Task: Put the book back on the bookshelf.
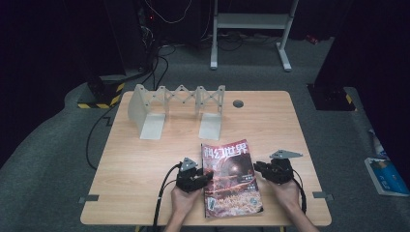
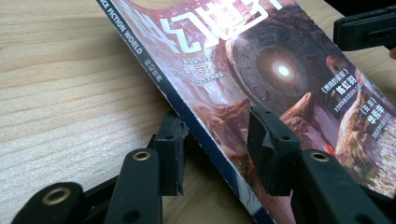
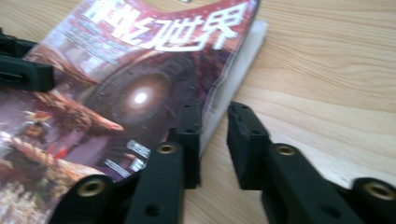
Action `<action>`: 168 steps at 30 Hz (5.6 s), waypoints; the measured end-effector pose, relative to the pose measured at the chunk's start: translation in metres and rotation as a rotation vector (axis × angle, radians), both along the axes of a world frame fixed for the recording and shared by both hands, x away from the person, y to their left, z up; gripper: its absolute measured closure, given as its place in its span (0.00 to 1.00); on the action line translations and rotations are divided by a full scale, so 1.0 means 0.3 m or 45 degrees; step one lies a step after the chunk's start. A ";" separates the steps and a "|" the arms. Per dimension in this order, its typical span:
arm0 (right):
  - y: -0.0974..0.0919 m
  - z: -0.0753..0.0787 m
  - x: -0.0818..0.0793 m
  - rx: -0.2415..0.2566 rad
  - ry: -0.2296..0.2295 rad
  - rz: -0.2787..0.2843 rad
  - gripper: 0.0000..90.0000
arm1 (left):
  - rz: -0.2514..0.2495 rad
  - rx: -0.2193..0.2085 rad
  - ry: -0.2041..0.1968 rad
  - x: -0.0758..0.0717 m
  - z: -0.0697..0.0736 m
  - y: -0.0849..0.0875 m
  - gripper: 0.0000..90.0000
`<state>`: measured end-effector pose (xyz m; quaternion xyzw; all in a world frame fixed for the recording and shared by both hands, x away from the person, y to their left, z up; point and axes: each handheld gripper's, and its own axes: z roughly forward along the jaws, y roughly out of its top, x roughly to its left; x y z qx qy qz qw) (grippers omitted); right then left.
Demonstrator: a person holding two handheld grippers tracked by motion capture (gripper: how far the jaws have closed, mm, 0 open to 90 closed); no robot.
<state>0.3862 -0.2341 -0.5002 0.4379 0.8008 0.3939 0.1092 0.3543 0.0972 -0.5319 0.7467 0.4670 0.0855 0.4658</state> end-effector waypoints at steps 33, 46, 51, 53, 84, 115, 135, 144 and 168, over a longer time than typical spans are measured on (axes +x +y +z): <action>0.060 -0.057 0.011 -0.127 -0.011 0.042 1.00 | -0.025 -0.036 0.021 0.007 -0.003 0.001 0.59; 0.093 -0.062 0.009 -0.123 -0.034 0.086 1.00 | -0.066 -0.079 0.048 0.008 -0.002 0.005 0.47; 0.101 -0.064 0.006 -0.105 -0.026 0.097 1.00 | -0.084 -0.080 0.040 0.005 -0.002 -0.001 0.37; 0.113 -0.064 0.001 -0.111 -0.034 0.117 1.00 | -0.084 -0.086 0.041 0.006 -0.002 0.000 0.36; 0.204 -0.071 -0.016 -0.112 -0.068 0.183 1.00 | 0.025 -0.063 0.095 0.012 0.004 0.003 0.61; 0.114 -0.079 -0.036 -0.157 -0.164 0.153 0.89 | 0.032 -0.095 0.077 0.005 0.074 -0.006 0.85; 0.018 -0.098 -0.045 -0.096 -0.197 0.052 0.78 | -0.004 -0.068 0.024 -0.021 0.152 -0.003 0.88; 0.017 -0.100 -0.050 -0.095 -0.205 0.054 0.76 | -0.029 -0.054 0.000 -0.022 0.191 -0.007 0.89; 0.020 -0.102 -0.052 -0.101 -0.217 0.073 0.72 | -0.049 -0.018 -0.044 0.001 0.314 0.044 0.90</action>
